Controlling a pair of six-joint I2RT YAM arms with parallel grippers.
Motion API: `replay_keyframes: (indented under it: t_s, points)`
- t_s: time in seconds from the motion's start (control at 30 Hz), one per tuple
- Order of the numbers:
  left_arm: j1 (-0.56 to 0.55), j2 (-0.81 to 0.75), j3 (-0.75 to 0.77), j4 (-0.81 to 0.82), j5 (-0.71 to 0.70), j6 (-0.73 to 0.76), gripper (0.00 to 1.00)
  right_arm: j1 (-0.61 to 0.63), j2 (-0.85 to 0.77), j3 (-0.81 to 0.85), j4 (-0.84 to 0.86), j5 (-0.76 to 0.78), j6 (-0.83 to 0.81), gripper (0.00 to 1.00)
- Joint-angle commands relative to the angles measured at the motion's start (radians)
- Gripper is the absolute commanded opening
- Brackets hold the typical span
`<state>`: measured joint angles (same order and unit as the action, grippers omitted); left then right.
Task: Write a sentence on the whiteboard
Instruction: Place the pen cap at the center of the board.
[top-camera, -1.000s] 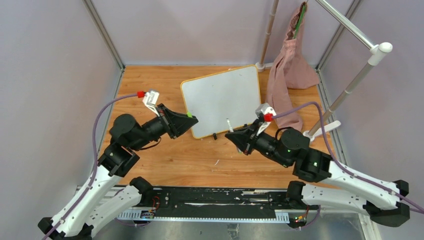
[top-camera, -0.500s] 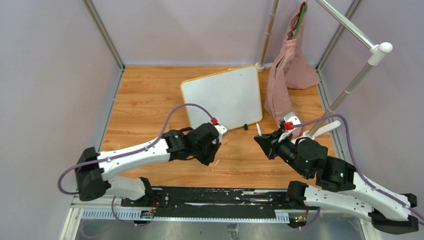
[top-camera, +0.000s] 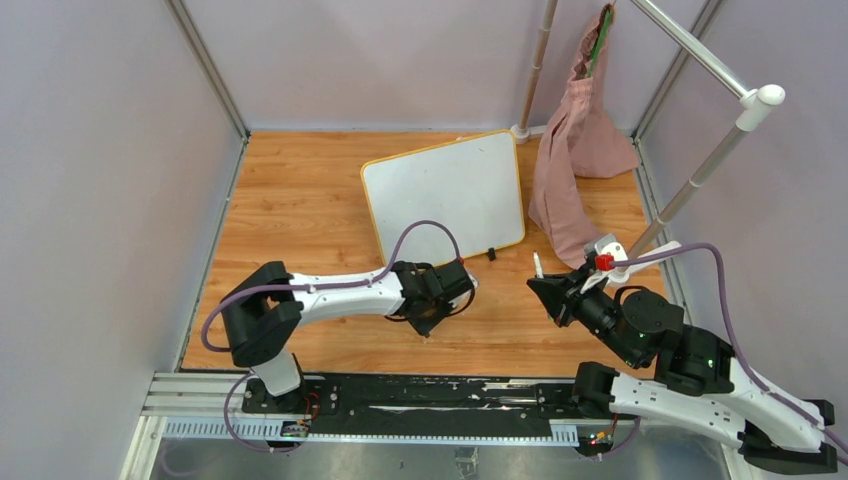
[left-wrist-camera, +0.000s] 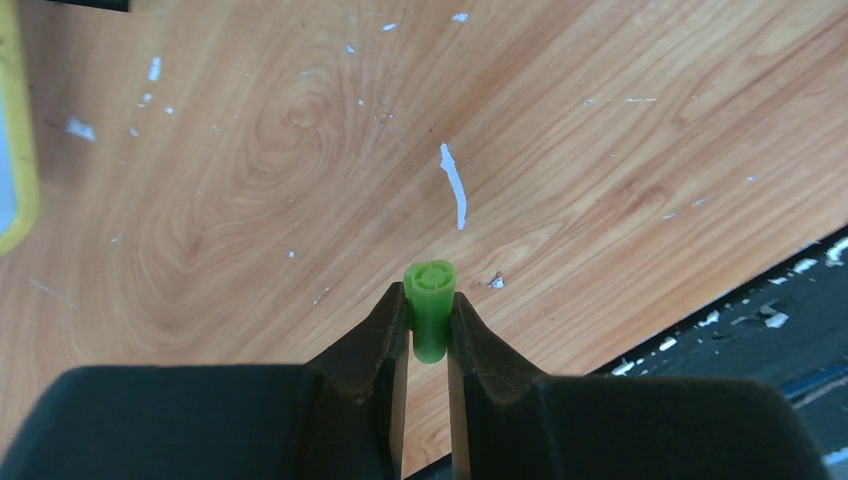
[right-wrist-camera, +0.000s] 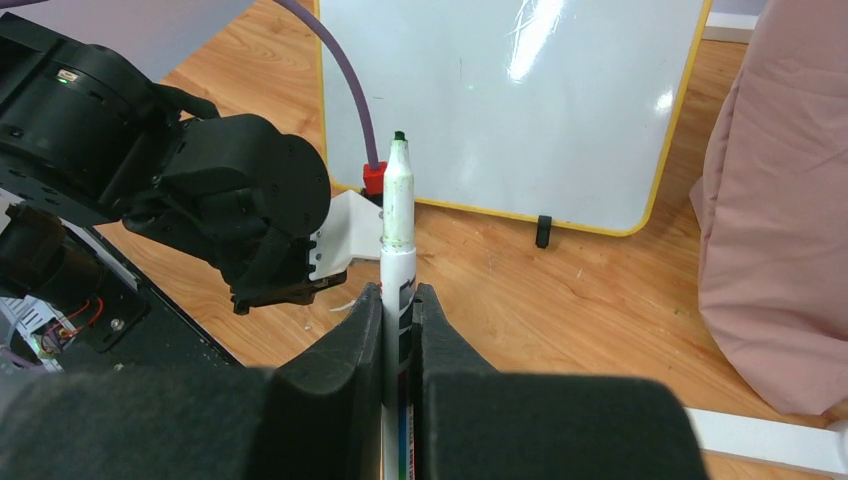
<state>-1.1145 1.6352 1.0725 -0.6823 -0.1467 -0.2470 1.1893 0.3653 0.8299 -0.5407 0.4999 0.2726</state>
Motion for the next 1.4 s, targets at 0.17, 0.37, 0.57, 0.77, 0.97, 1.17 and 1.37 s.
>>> replay_keyframes:
  t_s: [0.17, 0.37, 0.57, 0.77, 0.97, 1.17, 1.37]
  points:
    - [-0.004, 0.092, 0.041, 0.037, 0.013, 0.024, 0.02, 0.001, -0.033, -0.010, -0.016, 0.011, 0.000, 0.00]
    - [-0.004, 0.161, 0.048, 0.035, 0.050, 0.025, 0.08, 0.001, -0.051, -0.012, -0.019, 0.011, 0.003, 0.00]
    - [-0.005, 0.175, 0.033, 0.043, 0.047, 0.021, 0.14, 0.001, -0.053, -0.012, -0.019, 0.009, 0.007, 0.00]
    - [-0.004, 0.176, 0.025, 0.046, 0.047, 0.014, 0.24, 0.001, -0.051, -0.012, -0.019, 0.009, 0.009, 0.00]
    - [-0.004, 0.177, 0.025, 0.045, 0.048, 0.013, 0.31, 0.001, -0.052, -0.013, -0.019, 0.010, 0.009, 0.00]
    - [-0.004, 0.175, 0.027, 0.045, 0.043, 0.012, 0.34, 0.001, -0.054, -0.017, -0.019, 0.007, 0.011, 0.00]
    - [-0.004, 0.148, 0.028, 0.043, 0.026, 0.004, 0.42, 0.001, -0.059, -0.015, -0.022, 0.008, 0.011, 0.00]
